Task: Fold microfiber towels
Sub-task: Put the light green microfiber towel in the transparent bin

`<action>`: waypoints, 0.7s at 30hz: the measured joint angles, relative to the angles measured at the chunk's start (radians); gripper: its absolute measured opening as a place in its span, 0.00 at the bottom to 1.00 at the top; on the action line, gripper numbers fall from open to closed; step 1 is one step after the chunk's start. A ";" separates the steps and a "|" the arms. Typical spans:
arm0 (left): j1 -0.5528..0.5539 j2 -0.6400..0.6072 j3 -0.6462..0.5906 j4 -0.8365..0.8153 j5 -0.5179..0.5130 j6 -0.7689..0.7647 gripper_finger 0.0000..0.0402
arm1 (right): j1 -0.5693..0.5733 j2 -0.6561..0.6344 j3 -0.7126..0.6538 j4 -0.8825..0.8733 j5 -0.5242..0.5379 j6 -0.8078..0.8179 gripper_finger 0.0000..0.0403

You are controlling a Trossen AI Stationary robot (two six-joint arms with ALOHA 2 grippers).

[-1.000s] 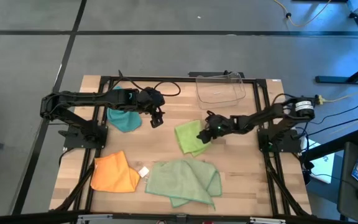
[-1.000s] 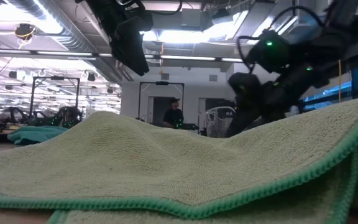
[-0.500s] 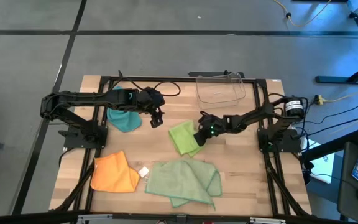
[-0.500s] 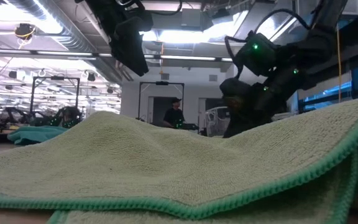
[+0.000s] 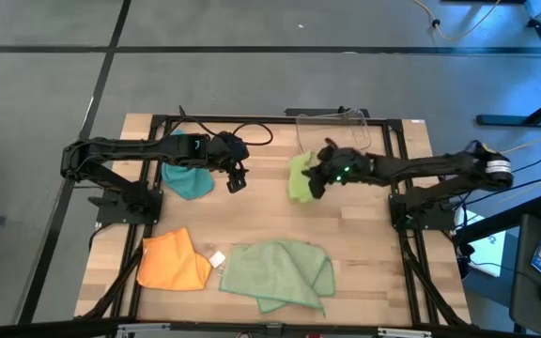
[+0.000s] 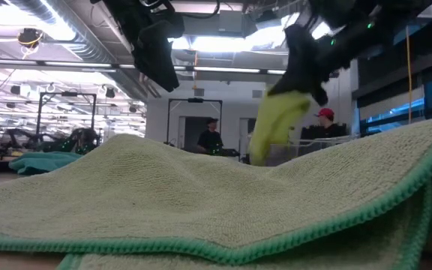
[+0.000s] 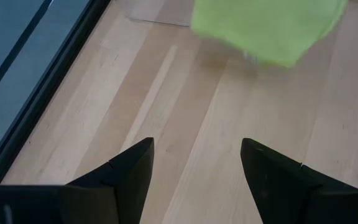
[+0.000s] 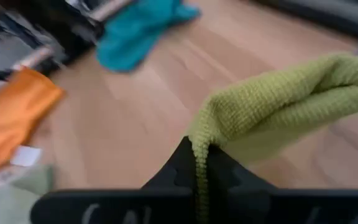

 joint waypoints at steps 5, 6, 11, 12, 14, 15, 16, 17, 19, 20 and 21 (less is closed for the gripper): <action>0.000 0.000 0.000 0.000 0.000 0.000 0.59 | -0.058 -0.109 0.017 -0.008 0.000 -0.079 0.02; 0.000 0.000 0.000 0.001 0.000 0.000 0.59 | -0.074 -0.124 0.025 -0.010 0.001 -0.102 0.02; 0.000 0.000 0.000 0.001 0.000 0.000 0.59 | -0.177 -0.154 0.104 -0.118 0.107 -0.203 0.02; 0.000 0.000 0.000 0.001 0.000 0.000 0.59 | -0.203 -0.148 0.118 -0.169 0.138 -0.208 0.02; 0.000 0.000 0.000 0.001 0.000 0.000 0.59 | -0.260 -0.126 0.139 -0.232 0.155 -0.211 0.02; 0.000 0.000 0.000 0.001 0.000 0.000 0.59 | -0.289 -0.116 0.142 -0.242 0.145 -0.211 0.02; 0.000 0.000 0.000 0.001 0.000 0.000 0.59 | -0.320 -0.105 0.143 -0.244 0.118 -0.212 0.02; 0.000 0.000 0.000 0.001 0.000 0.000 0.59 | -0.351 -0.092 0.143 -0.240 0.093 -0.215 0.02; 0.000 0.000 0.000 0.002 0.000 0.006 0.59 | -0.400 -0.065 0.143 -0.234 0.077 -0.230 0.02; 0.000 0.000 0.000 0.002 0.000 0.014 0.59 | -0.423 -0.053 0.143 -0.231 0.076 -0.234 0.02; 0.000 0.000 0.000 0.002 0.000 0.022 0.59 | -0.443 -0.041 0.143 -0.226 0.070 -0.237 0.02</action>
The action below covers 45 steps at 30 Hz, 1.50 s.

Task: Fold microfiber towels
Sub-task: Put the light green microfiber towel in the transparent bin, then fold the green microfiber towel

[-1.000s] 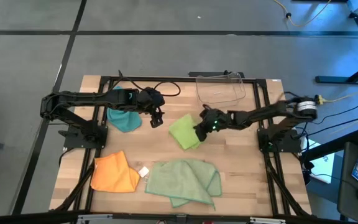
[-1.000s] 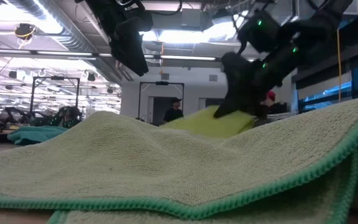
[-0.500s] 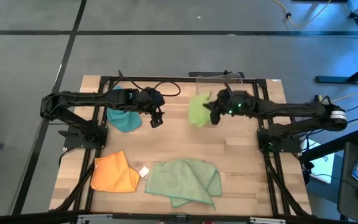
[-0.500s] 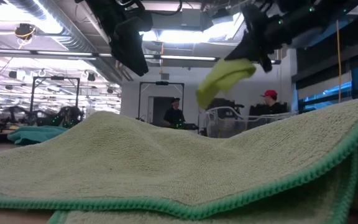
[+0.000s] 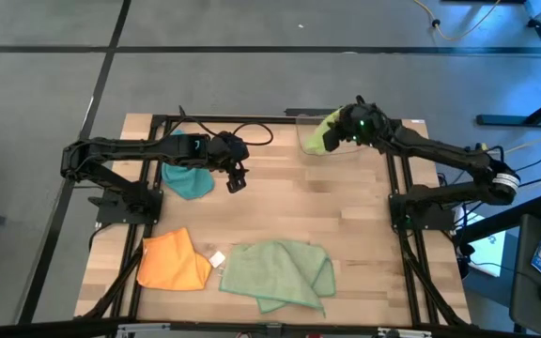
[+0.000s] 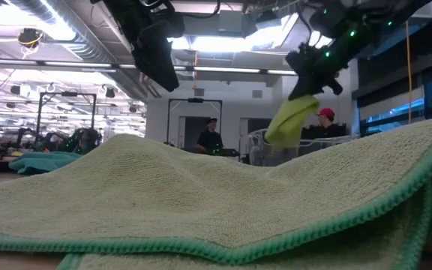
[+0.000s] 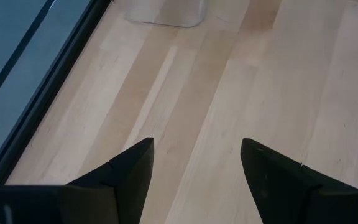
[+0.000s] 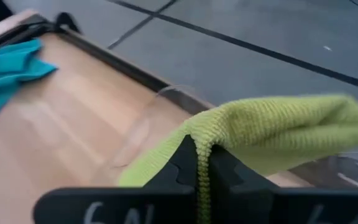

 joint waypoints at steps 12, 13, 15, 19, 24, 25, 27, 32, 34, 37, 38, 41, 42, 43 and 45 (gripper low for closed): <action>0.000 0.000 0.000 0.004 0.000 0.003 0.59 | -0.130 0.175 0.002 0.075 -0.204 -0.028 0.02; 0.000 0.000 0.000 0.004 0.000 0.003 0.59 | -0.144 0.187 0.002 0.062 -0.202 -0.028 0.02; 0.000 0.000 0.000 0.003 0.000 0.003 0.59 | -0.169 0.216 0.002 0.012 -0.168 -0.027 0.02; 0.000 0.000 0.000 0.004 0.000 0.002 0.59 | -0.216 0.258 0.002 -0.093 -0.107 -0.022 0.11; 0.000 0.000 0.000 0.004 0.000 0.002 0.59 | -0.242 0.267 0.005 -0.111 -0.159 -0.022 0.34; 0.000 0.000 0.000 0.004 0.000 0.002 0.59 | -0.245 0.268 0.012 -0.121 -0.157 -0.023 0.39; 0.000 0.000 0.000 0.004 0.000 0.000 0.59 | -0.250 0.268 0.043 -0.159 -0.116 -0.022 0.47; 0.000 0.000 0.000 0.003 0.000 -0.004 0.59 | -0.250 0.267 0.181 -0.417 0.069 0.029 0.59; 0.000 0.000 0.000 0.003 0.000 -0.004 0.59 | -0.250 0.267 0.236 -0.497 0.084 0.030 0.60; 0.000 0.000 0.000 0.004 0.000 -0.004 0.59 | -0.232 0.266 0.275 -0.496 0.055 0.007 0.60; 0.000 0.000 0.000 0.003 0.000 -0.004 0.59 | -0.224 0.266 0.275 -0.476 0.041 -0.001 0.59; 0.000 0.000 0.000 0.003 0.000 -0.004 0.59 | -0.207 0.266 0.258 -0.404 0.013 -0.022 0.57; 0.000 0.000 0.000 0.003 0.000 -0.004 0.59 | -0.202 0.266 0.250 -0.390 -0.002 -0.022 0.57; 0.000 0.000 0.000 0.003 0.000 -0.004 0.59 | -0.198 0.266 0.242 -0.381 -0.012 -0.020 0.56; 0.000 0.000 0.000 0.003 0.000 -0.004 0.59 | -0.185 0.266 0.229 -0.362 -0.027 0.003 0.55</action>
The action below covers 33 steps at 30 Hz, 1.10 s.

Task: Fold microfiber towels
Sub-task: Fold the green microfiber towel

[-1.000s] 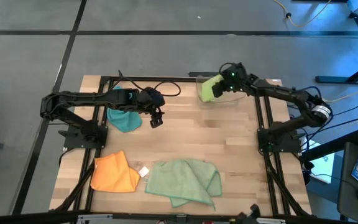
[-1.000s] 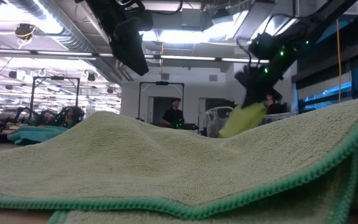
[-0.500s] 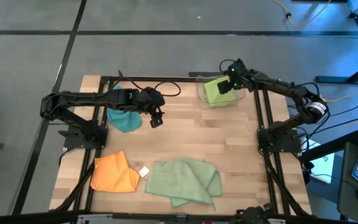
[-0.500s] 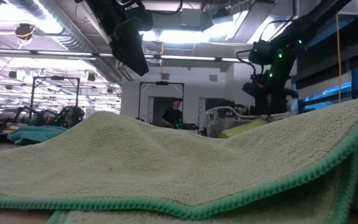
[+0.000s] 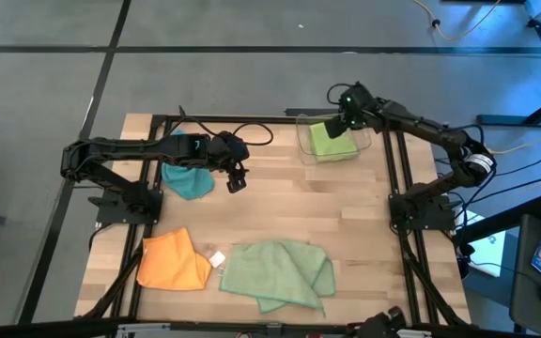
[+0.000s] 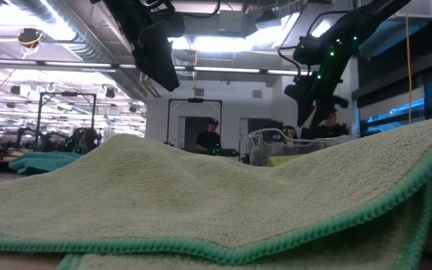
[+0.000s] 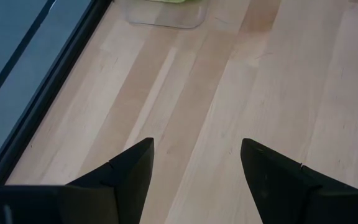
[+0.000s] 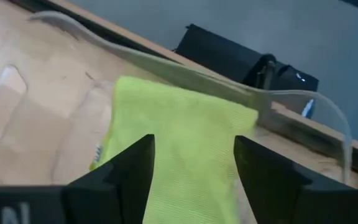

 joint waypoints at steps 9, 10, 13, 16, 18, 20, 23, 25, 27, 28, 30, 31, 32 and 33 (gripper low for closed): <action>0.000 -0.065 0.000 -0.083 -0.025 -0.001 0.59 | 0.219 -0.033 0.011 0.094 -0.002 -0.056 0.49; 0.000 -0.082 0.000 -0.115 -0.041 -0.010 0.59 | 0.247 -0.044 0.011 0.090 -0.002 -0.057 0.48; 0.000 -0.134 0.000 -0.216 -0.063 -0.051 0.59 | 0.329 -0.067 0.011 0.040 -0.025 -0.057 0.47; -0.001 -0.174 0.000 -0.324 -0.064 -0.099 0.59 | 0.412 -0.073 0.010 -0.016 -0.048 -0.047 0.47; -0.008 -0.183 0.000 -0.385 -0.059 -0.140 0.59 | 0.473 -0.074 -0.006 -0.021 -0.049 -0.016 0.47; -0.019 -0.186 -0.002 -0.412 -0.059 -0.181 0.59 | 0.537 -0.073 -0.031 -0.021 -0.050 0.019 0.47; -0.047 -0.187 -0.030 -0.387 -0.054 -0.210 0.59 | 0.641 -0.073 -0.075 0.003 -0.055 0.066 0.47; -0.066 -0.186 -0.064 -0.346 -0.030 -0.213 0.59 | 0.711 -0.073 -0.105 0.012 -0.058 0.105 0.47; -0.088 -0.185 -0.102 -0.284 0.017 -0.216 0.59 | 0.785 -0.073 -0.134 0.011 -0.064 0.142 0.47; -0.102 -0.185 -0.124 -0.250 0.039 -0.224 0.59 | 0.822 -0.073 -0.148 0.011 -0.068 0.162 0.47; -0.134 -0.184 -0.170 -0.196 0.065 -0.232 0.59 | 0.904 -0.073 -0.175 0.036 -0.072 0.206 0.47; -0.152 -0.184 -0.191 -0.172 0.069 -0.232 0.59 | 0.947 -0.073 -0.185 0.060 -0.073 0.225 0.47; -0.173 -0.184 -0.213 -0.147 0.069 -0.232 0.59 | 0.991 -0.072 -0.190 0.086 -0.073 0.236 0.47; -0.195 -0.180 -0.230 -0.121 0.066 -0.235 0.59 | 1.033 -0.072 -0.191 0.109 -0.071 0.236 0.47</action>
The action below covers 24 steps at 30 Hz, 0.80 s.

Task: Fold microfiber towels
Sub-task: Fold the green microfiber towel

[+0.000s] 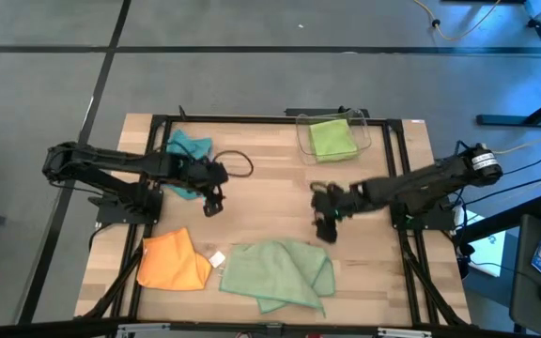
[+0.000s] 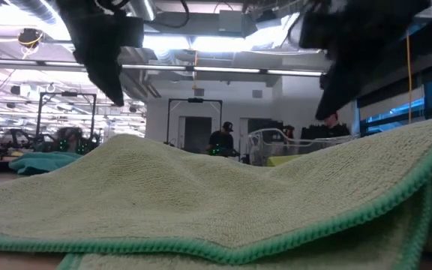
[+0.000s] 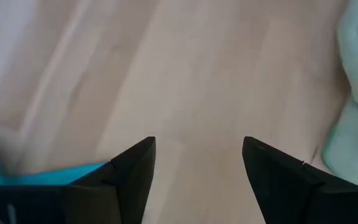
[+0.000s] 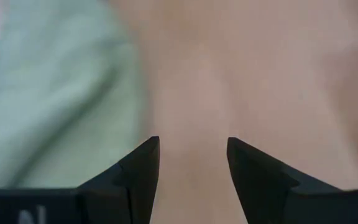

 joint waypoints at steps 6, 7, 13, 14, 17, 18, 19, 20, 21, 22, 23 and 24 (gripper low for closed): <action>-0.203 0.018 -0.007 0.224 -0.093 -0.061 0.57 | 0.240 0.000 0.025 0.019 0.164 0.063 0.47; -0.244 0.028 -0.001 0.232 -0.112 -0.064 0.57 | 0.274 0.001 0.027 0.021 0.190 0.097 0.47; -0.467 0.180 0.105 0.304 -0.268 -0.081 0.57 | 0.451 0.055 0.061 0.080 0.319 0.237 0.47; -0.495 0.214 0.133 0.303 -0.289 -0.081 0.57 | 0.472 0.071 0.078 0.089 0.336 0.242 0.47; -0.570 0.312 0.226 0.302 -0.305 -0.078 0.57 | 0.527 0.136 0.159 0.087 0.369 0.264 0.47; -0.592 0.344 0.256 0.300 -0.306 -0.076 0.57 | 0.543 0.165 0.194 0.085 0.380 0.263 0.47; -0.615 0.373 0.281 0.297 -0.305 -0.075 0.57 | 0.558 0.196 0.230 0.081 0.388 0.263 0.47; -0.635 0.400 0.307 0.279 -0.305 -0.073 0.57 | 0.571 0.226 0.266 0.059 0.390 0.263 0.47; -0.653 0.425 0.331 0.257 -0.305 -0.073 0.56 | 0.581 0.259 0.303 0.032 0.391 0.263 0.47; -0.670 0.447 0.352 0.240 -0.305 -0.076 0.56 | 0.590 0.295 0.343 0.007 0.393 0.263 0.47; -0.689 0.466 0.369 0.222 -0.305 -0.081 0.56 | 0.598 0.330 0.385 -0.024 0.402 0.266 0.47; -0.703 0.482 0.381 0.209 -0.306 -0.090 0.56 | 0.605 0.363 0.422 -0.067 0.415 0.274 0.47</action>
